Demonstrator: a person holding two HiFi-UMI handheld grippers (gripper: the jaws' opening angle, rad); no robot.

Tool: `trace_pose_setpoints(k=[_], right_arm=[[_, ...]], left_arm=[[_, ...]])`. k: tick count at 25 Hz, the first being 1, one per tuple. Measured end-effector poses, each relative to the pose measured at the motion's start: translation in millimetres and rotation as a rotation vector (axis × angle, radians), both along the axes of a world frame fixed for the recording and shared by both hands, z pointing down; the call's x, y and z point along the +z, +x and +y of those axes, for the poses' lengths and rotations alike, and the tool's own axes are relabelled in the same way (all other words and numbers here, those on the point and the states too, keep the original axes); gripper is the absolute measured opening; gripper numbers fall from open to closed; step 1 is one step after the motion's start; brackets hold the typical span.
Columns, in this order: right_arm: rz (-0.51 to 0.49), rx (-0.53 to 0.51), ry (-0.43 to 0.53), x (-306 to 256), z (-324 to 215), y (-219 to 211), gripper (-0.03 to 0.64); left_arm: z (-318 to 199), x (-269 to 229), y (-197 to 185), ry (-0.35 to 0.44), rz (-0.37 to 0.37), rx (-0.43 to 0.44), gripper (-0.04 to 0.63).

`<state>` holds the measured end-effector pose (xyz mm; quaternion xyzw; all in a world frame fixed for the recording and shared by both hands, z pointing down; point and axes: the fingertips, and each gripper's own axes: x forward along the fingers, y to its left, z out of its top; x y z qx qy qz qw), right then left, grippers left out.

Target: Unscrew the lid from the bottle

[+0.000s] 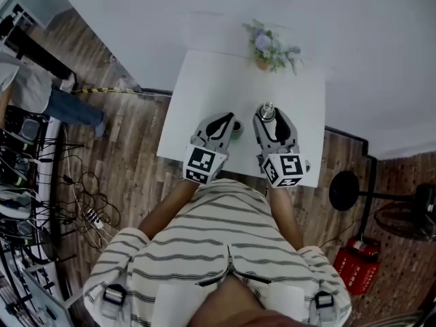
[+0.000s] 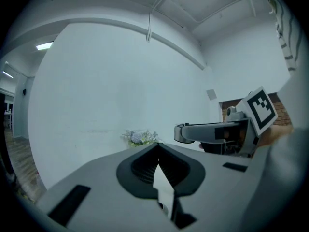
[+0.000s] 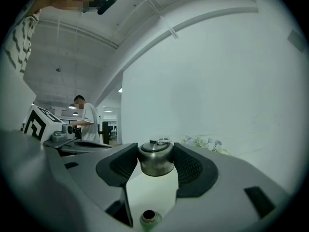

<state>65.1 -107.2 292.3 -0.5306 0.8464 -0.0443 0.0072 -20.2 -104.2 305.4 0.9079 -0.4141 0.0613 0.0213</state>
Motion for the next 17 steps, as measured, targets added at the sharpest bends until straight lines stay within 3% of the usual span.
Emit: trace_pose_setpoints(k=[17], right_arm=[[-0.001,0.011,0.006,14.6,-9.4,13.4,0.242]], left_arm=[[-9.6,7.0,6.0,0.017,0.019,-0.030,-0.002]])
